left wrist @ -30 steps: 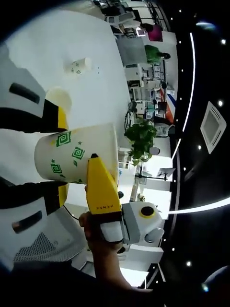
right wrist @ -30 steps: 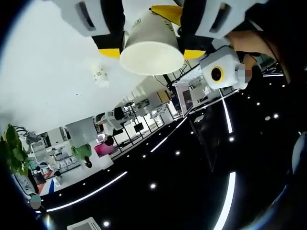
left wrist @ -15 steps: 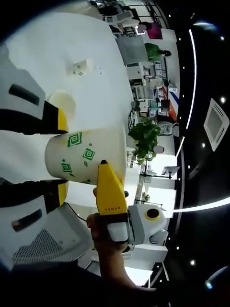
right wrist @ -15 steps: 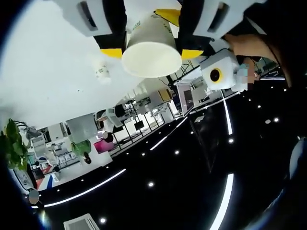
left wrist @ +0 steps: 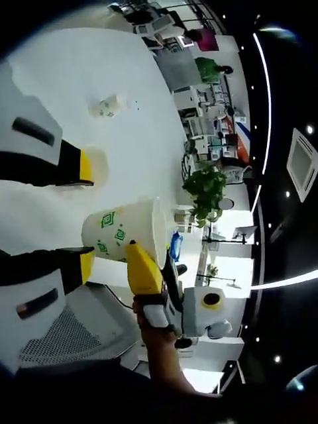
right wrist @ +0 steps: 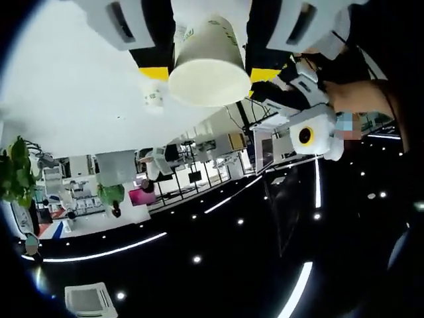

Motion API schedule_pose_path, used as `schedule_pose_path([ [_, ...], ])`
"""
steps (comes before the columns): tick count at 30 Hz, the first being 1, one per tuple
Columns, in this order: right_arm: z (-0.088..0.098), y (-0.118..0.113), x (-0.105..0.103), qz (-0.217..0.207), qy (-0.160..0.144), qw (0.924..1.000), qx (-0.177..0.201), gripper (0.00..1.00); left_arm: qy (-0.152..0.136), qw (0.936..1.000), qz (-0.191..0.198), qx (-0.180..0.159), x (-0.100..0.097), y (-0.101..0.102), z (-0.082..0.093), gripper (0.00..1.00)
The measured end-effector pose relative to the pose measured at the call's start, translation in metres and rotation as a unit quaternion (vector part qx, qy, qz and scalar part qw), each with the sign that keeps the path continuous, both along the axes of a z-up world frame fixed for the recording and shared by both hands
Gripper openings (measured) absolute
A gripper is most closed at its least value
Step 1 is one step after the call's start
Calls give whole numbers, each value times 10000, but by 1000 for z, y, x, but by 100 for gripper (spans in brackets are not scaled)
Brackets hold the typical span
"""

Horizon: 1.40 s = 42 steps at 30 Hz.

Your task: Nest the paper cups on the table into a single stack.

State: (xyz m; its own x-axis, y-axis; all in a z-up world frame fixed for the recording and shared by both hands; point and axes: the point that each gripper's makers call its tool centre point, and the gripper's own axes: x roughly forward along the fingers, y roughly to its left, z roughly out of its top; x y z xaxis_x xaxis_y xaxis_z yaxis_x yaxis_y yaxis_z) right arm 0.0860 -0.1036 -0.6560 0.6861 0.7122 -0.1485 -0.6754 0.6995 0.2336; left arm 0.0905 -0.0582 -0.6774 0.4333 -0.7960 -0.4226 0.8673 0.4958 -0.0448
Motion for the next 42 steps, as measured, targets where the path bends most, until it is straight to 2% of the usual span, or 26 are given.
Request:
schedule_pose_path([
  [2, -1, -1, -1, -4, -35, 10000, -70, 40, -32, 10000, 73, 2, 8, 7, 2, 34],
  [6, -3, -3, -2, 0, -74, 9998, -192, 40, -36, 9992, 284, -265, 18, 12, 16, 33],
  [11, -7, -3, -3, 30, -90, 9996, -268, 40, -51, 9989, 381, -267, 27, 15, 21, 33],
  [14, -9, -2, -5, 53, -121, 9993, -349, 40, 6, 9978, 412, -519, 27, 12, 34, 32],
  [18, -11, 2, -7, 105, -143, 9989, -423, 40, 79, 9973, 375, -631, 26, 5, 40, 30],
  [24, -14, 9, -11, 212, -155, 9983, -516, 40, 109, 9986, 197, -484, 25, -5, 34, 29],
  [27, -16, 12, -13, 268, -206, 9976, -605, 40, 287, 9987, 52, -428, 19, -13, 30, 29],
  [30, -16, 14, -13, 272, -224, 9974, -635, 40, 295, 9985, -39, -451, 18, -15, 32, 29],
  [34, -15, 15, -14, 275, -264, 9970, -672, 40, 514, 9973, -160, -509, 14, -20, 31, 29],
  [36, -17, 16, -15, 334, -372, 9948, -882, 40, 503, 9981, -253, -268, 14, -19, 24, 29],
  [42, -19, 23, -20, 476, -490, 9915, -1107, 39, 898, 9953, -318, -189, 14, -22, 12, 24],
])
